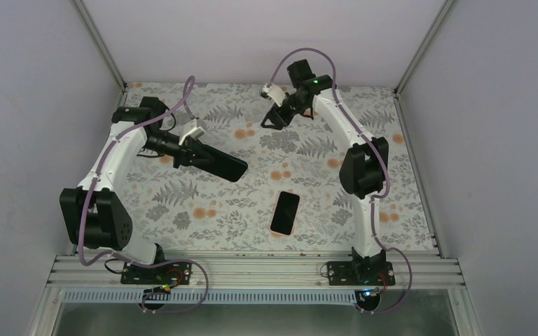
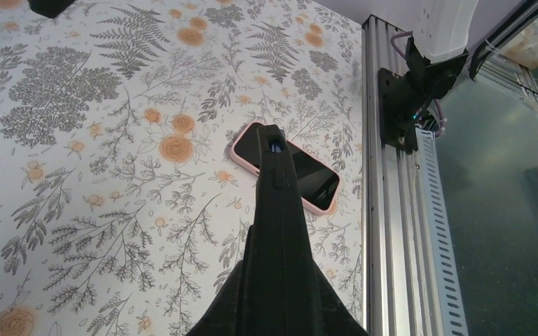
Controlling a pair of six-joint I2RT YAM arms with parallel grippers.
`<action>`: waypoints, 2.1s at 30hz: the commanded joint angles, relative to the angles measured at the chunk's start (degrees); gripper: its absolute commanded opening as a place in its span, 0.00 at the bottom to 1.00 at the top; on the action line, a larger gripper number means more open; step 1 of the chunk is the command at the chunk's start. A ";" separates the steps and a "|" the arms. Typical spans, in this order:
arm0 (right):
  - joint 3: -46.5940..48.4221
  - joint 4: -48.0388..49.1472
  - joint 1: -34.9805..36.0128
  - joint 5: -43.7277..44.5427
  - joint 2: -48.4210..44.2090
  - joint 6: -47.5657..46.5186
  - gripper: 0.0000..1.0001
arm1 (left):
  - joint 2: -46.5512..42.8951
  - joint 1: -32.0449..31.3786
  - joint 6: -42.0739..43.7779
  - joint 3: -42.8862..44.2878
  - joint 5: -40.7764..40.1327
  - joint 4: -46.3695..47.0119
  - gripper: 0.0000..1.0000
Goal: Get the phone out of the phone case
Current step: Remove the phone case from the phone.
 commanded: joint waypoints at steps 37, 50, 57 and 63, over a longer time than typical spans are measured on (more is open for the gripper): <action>-22.84 10.17 12.44 -1.09 -15.39 0.90 0.59 | 0.35 -1.48 0.84 3.19 7.48 -1.38 0.02; -17.83 13.06 13.17 0.20 -12.86 3.32 0.65 | -3.68 -3.00 3.98 2.34 9.87 -1.38 0.02; -16.20 7.59 14.49 -7.97 -12.62 -0.34 0.78 | -3.12 -2.96 6.66 1.88 11.30 -1.38 0.02; -14.71 0.62 19.70 -14.79 -12.68 -3.34 0.83 | 2.95 0.93 5.31 8.56 13.90 -1.32 0.02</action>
